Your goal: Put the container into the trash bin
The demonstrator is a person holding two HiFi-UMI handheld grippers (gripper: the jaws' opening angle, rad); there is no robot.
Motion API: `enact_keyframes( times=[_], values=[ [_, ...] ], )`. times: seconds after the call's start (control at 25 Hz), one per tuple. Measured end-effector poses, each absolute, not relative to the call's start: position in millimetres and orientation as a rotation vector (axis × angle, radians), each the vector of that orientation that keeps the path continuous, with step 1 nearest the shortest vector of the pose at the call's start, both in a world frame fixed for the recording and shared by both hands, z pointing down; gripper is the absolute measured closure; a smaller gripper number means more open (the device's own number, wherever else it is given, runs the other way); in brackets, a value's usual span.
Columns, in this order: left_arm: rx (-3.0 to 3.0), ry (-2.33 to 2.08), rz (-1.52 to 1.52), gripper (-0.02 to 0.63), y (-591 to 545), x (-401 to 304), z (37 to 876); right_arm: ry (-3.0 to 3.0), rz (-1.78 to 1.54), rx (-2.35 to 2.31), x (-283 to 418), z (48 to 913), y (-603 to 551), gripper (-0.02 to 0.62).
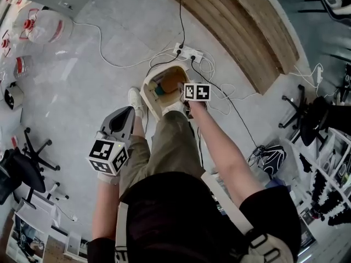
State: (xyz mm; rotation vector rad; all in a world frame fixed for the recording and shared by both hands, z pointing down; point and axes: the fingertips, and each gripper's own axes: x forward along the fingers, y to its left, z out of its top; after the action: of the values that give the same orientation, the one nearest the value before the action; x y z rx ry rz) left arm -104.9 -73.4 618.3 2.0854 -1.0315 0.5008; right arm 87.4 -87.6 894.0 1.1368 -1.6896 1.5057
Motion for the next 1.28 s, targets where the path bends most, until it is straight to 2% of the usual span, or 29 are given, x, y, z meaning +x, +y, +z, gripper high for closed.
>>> enact_keyframes(
  times=[0.84, 1.28],
  values=[
    [2.277, -0.855, 0.497, 0.598, -85.8, -41.8, 559.9, -1.985, 1.495, 1.323, 112.5, 693.7, -88.8, 0.58],
    [2.433, -0.664, 0.497, 0.598, -105.6, 10.9, 512.8, -2.103, 1.37, 1.506, 145.1, 587.3, -76.9, 0.58]
  ],
)
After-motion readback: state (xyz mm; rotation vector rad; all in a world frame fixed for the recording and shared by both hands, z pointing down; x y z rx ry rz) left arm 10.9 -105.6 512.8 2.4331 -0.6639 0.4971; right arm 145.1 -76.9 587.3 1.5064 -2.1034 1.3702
